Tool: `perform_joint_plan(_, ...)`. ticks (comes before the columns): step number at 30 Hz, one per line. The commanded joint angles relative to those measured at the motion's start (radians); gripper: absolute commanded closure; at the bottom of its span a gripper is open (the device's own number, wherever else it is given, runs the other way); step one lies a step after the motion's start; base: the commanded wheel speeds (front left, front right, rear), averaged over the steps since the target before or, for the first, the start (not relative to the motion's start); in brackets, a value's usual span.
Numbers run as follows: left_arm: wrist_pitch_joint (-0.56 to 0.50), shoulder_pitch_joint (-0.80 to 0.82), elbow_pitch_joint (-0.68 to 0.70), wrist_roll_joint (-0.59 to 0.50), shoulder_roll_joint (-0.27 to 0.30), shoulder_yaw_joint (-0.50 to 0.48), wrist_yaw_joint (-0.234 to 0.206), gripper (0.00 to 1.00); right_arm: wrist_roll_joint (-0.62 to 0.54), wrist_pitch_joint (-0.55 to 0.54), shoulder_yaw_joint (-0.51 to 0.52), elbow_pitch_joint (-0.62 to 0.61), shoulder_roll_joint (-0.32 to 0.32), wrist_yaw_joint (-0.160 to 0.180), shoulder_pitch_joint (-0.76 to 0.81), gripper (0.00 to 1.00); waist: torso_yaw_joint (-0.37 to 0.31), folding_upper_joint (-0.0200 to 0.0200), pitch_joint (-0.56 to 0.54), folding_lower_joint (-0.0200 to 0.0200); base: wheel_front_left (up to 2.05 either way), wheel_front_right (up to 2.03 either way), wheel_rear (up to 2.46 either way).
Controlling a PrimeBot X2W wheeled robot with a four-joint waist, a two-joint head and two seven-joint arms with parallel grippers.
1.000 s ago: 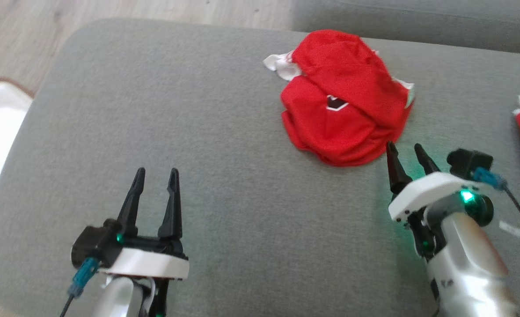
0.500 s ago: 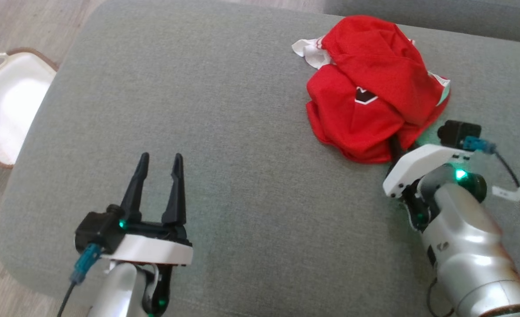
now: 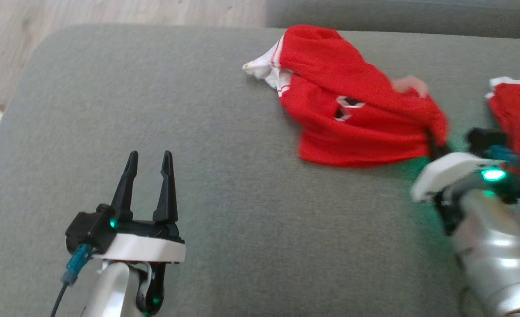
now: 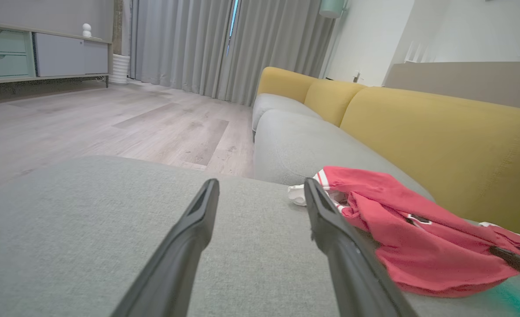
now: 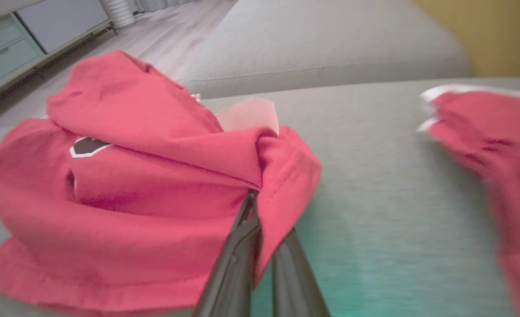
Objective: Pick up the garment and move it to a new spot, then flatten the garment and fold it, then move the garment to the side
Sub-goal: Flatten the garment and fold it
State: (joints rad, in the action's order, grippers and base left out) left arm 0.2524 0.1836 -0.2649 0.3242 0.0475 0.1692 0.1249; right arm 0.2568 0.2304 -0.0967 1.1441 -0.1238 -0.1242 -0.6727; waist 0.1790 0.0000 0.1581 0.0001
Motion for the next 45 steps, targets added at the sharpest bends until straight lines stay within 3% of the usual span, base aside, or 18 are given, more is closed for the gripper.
perform_joint_plan(1,0.009,0.021,0.036,-0.006,0.003,-0.029,0.006,0.0,-0.031,0.017,0.001,-0.03,-0.044,-0.007,-0.033,1.0,-0.032,0.0,-0.027,-0.0001,0.0,0.0,0.0)
perform_joint_plan(7,0.009,0.009,0.039,0.004,0.003,-0.027,0.006,0.0,-0.094,-0.012,0.077,-0.057,-0.128,-0.007,-0.035,1.0,-0.049,0.0,-0.052,-0.0001,0.0,0.0,0.0)
perform_joint_plan(8,0.009,0.007,0.039,0.006,0.003,-0.027,0.006,0.0,-0.109,-0.012,0.086,-0.064,-0.132,-0.007,-0.035,0.46,-0.05,0.0,-0.054,-0.0001,0.0,0.0,0.0)
perform_joint_plan(9,0.009,0.006,0.04,0.007,0.003,-0.027,0.006,0.0,-0.122,-0.011,0.099,-0.073,-0.13,-0.007,-0.034,0.0,-0.05,0.0,-0.057,-0.0001,0.0,0.0,0.0)
perform_joint_plan(14,0.009,0.0,0.045,0.005,0.003,-0.034,0.006,0.0,-0.183,0.005,0.115,-0.138,-0.079,-0.007,-0.013,0.0,-0.058,0.0,-0.061,-0.0001,0.0,0.0,0.0)
perform_joint_plan(19,0.009,-0.006,0.053,-0.007,0.003,-0.044,0.006,0.0,-0.234,0.028,0.124,-0.315,0.016,-0.007,0.079,0.0,-0.079,0.0,-0.07,-0.0001,0.0,0.0,0.0)
perform_joint_plan(23,0.009,-0.014,0.059,-0.011,0.003,-0.046,0.006,0.0,-0.21,0.031,0.085,-0.513,0.062,-0.007,0.223,0.0,-0.097,0.0,-0.082,-0.0001,0.0,0.0,0.0)
perform_joint_plan(29,0.009,-0.019,0.064,-0.011,0.003,-0.038,0.006,0.0,-0.113,0.031,-0.002,-0.726,0.073,-0.007,0.442,0.0,-0.105,0.0,-0.087,-0.0001,0.0,0.0,0.0)
perform_joint_plan(37,0.009,-0.006,0.062,-0.006,0.003,-0.017,0.006,0.0,-0.131,0.017,-0.082,-0.764,0.073,-0.007,0.459,0.0,-0.074,0.0,-0.07,-0.0001,0.0,0.0,0.0)
perform_joint_plan(45,0.009,0.017,0.054,0.012,0.003,0.005,0.006,0.0,-0.242,-0.091,-0.172,-0.66,0.073,-0.007,0.353,0.0,-0.009,0.0,-0.02,-0.0001,0.0,0.0,0.0)
